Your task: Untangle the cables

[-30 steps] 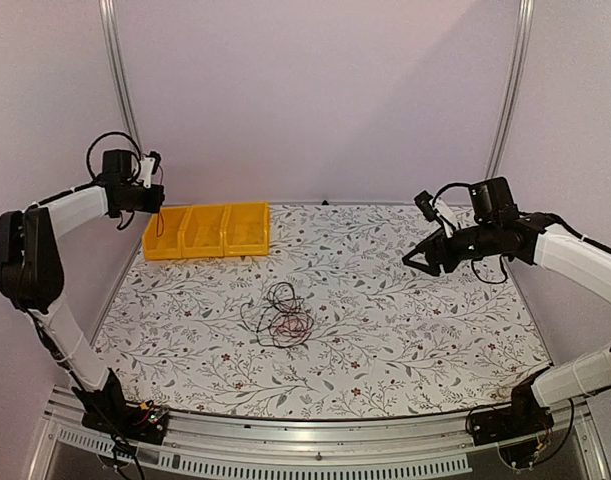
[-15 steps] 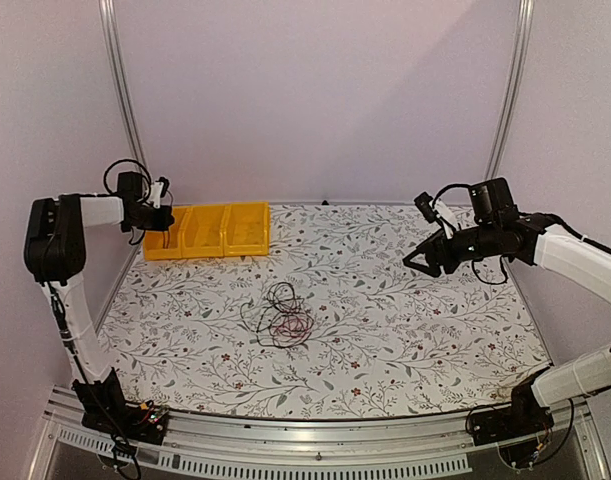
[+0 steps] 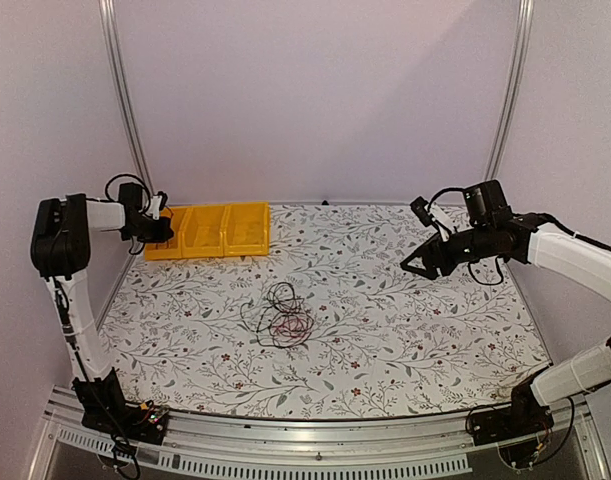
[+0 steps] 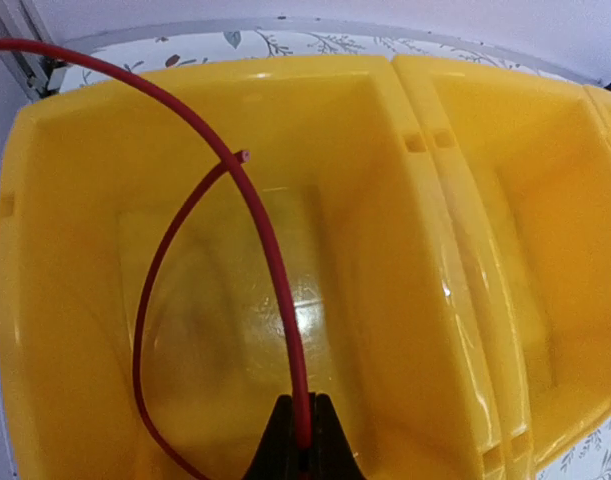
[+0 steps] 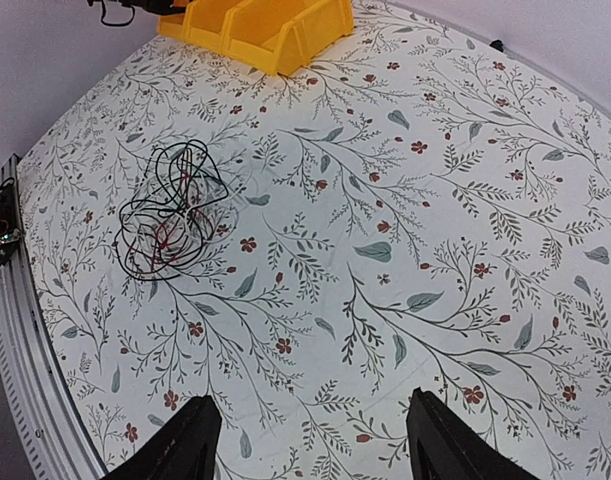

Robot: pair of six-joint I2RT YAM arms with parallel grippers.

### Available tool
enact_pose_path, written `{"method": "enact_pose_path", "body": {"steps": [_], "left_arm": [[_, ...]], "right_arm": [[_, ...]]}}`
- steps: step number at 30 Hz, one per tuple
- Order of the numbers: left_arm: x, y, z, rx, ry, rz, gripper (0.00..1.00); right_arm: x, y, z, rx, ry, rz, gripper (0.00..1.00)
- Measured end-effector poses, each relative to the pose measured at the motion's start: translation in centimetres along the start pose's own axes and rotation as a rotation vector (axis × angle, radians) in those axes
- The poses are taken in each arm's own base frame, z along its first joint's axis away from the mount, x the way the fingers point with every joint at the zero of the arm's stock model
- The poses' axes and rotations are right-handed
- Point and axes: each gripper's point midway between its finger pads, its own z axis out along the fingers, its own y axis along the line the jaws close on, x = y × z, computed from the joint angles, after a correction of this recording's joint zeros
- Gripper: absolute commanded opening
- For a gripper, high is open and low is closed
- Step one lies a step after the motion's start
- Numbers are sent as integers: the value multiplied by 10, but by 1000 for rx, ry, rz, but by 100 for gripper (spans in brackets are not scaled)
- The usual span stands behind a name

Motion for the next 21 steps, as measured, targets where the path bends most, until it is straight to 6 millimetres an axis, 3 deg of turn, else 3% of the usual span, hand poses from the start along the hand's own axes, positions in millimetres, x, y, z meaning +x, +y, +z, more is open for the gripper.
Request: {"method": "enact_pose_path", "body": {"steps": [6, 11, 16, 21], "left_arm": [[21, -7, -2, 8, 40, -6, 0], [26, -9, -9, 10, 47, -14, 14], [25, -7, -14, -10, 52, -16, 19], [14, -11, -39, -27, 20, -5, 28]], "right_arm": [[-1, 0, 0, 0, -3, -1, 69], [-3, 0, 0, 1, -11, -1, 69], [-4, 0, 0, 1, -17, -4, 69], [-5, 1, 0, -6, -19, 4, 69]]}}
